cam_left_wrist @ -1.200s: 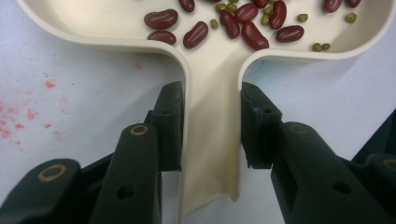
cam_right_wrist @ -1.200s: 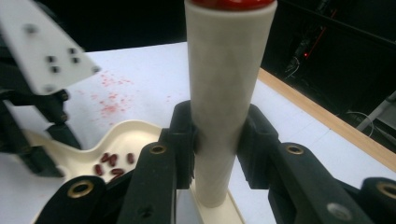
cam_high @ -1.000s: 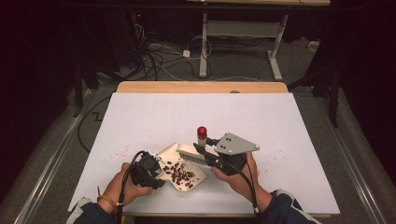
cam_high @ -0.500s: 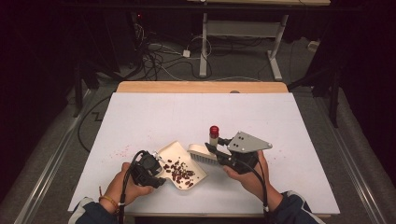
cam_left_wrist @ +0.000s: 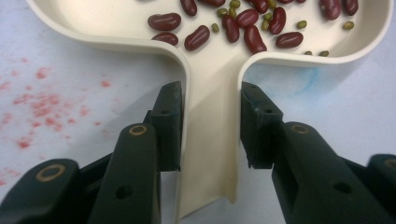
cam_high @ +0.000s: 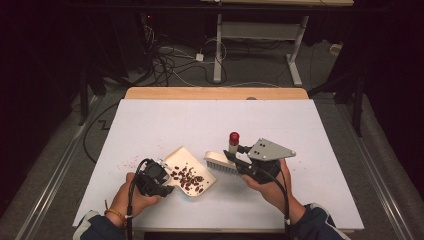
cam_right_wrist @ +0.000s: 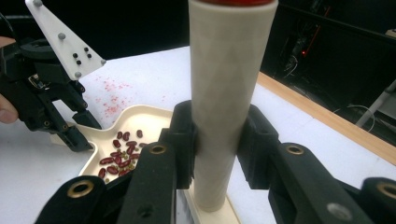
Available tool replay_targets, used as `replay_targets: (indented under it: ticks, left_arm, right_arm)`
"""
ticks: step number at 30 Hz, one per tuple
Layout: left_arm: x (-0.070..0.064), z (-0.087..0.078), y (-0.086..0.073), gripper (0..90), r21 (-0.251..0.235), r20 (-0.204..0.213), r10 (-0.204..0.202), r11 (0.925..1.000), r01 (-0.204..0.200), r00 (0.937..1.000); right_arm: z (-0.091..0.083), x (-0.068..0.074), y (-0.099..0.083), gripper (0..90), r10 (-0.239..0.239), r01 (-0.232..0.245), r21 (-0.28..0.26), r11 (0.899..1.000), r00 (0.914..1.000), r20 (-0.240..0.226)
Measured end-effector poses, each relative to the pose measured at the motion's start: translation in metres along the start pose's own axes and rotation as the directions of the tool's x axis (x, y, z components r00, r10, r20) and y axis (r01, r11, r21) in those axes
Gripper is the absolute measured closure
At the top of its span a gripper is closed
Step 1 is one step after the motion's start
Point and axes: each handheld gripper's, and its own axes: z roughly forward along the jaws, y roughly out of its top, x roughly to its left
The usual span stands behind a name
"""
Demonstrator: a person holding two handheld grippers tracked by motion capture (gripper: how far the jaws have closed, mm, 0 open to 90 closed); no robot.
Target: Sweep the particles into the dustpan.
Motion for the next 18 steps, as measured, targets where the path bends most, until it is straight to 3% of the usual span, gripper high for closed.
replay_targets:
  ticks: [12, 18]
  left_arm:
    - [0.015, -0.005, -0.004, 62.7, -0.028, -0.004, -0.049, 0.9984, 0.049, 0.9988]
    - [0.022, -0.006, -0.007, 62.7, -0.034, -0.012, -0.071, 0.9970, 0.070, 0.9974]
  right_arm:
    - [-0.047, -0.035, -0.002, 70.3, 0.068, -0.068, 0.000, 0.998, 0.9976, 0.016]
    - [-0.077, -0.051, -0.005, 70.3, 0.084, -0.084, 0.035, 0.996, 0.9964, 0.001]
